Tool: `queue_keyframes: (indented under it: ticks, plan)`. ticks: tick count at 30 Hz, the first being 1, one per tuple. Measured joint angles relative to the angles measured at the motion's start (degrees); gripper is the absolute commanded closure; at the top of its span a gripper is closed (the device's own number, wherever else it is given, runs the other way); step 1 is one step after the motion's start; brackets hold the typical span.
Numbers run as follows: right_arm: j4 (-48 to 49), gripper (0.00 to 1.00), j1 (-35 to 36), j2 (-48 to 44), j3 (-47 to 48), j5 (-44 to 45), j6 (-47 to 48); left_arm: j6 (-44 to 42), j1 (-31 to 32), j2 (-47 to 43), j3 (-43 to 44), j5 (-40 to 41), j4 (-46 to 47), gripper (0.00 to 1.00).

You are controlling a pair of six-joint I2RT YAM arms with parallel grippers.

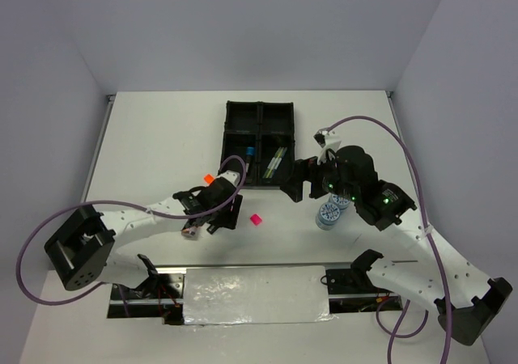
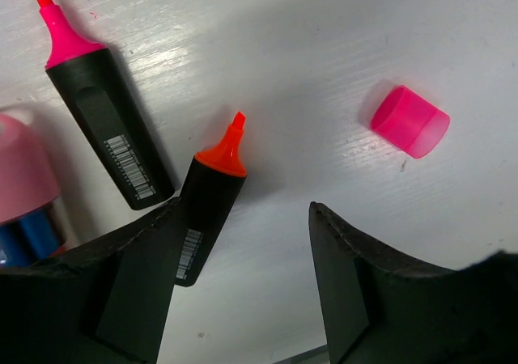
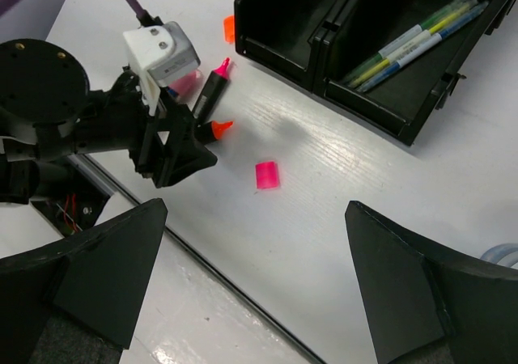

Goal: Sort the stationery into containers
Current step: Pick up the pen from the center of the board.

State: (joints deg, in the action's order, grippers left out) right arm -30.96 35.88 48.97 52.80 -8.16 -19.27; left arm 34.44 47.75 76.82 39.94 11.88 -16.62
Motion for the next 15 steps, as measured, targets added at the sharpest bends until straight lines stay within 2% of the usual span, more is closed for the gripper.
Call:
queue_keyframes:
  ticks: [15]
  plan:
    - [0.00,0.00,0.00,-0.59,-1.09,-0.42,0.02,-1.18,0.04,1.81,-0.85,1.18,1.36,0.26]
